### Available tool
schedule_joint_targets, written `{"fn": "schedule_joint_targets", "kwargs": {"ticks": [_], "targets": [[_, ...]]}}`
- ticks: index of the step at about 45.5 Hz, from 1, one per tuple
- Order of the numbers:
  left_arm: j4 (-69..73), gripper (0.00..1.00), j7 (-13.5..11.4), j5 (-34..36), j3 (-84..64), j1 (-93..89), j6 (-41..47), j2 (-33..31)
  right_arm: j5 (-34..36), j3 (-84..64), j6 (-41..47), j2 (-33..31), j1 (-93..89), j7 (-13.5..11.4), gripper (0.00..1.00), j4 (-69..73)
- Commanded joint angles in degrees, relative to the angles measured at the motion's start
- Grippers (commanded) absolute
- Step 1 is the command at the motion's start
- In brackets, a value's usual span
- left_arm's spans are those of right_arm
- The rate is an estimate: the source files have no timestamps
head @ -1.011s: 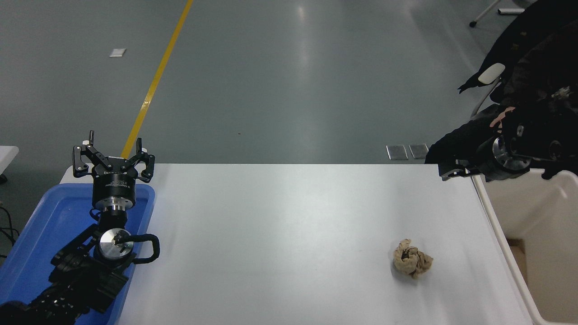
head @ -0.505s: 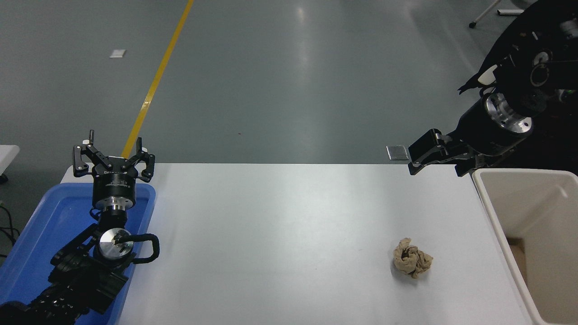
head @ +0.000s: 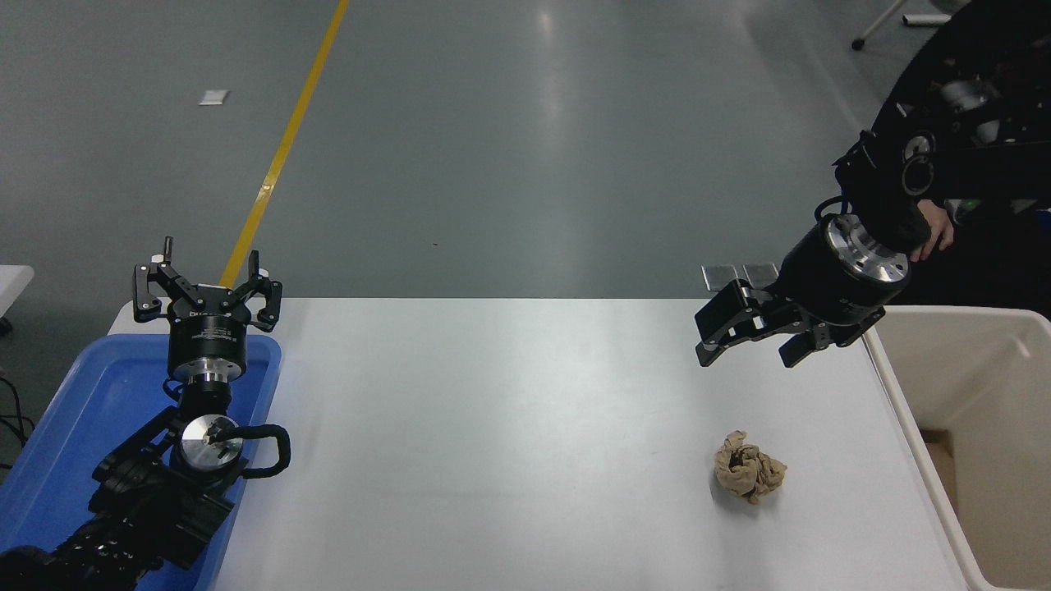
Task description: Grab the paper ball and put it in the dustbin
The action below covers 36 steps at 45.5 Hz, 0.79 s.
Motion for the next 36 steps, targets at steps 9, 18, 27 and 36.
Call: {"fn": "schedule_joint_targets", "kwargs": {"ticks": [9,18,27,36], "targets": [[0.0,0.99,0.0,0.0,0.0,0.1,0.0,0.0,-1.5,4.4,-4.6,5.1,-16.6,-0.1,1.00,-9.2],[0.0,0.99,0.0,0.0,0.0,0.1,0.0,0.0,-4.9,5.4,-7.7,8.4,-23.2,-0.3,1.00,-13.6],[0.0,0.99,0.0,0.0,0.0,0.1,0.0,0.0,-8.0,5.4,-9.7,10.6,-28.6,-0.3,1.00,-18.6],[0.0,0.99,0.0,0.0,0.0,0.1,0.0,0.0,-8.1,5.3,-10.8,11.6,-31.6,-0.4,1.00,-20.8]]}}
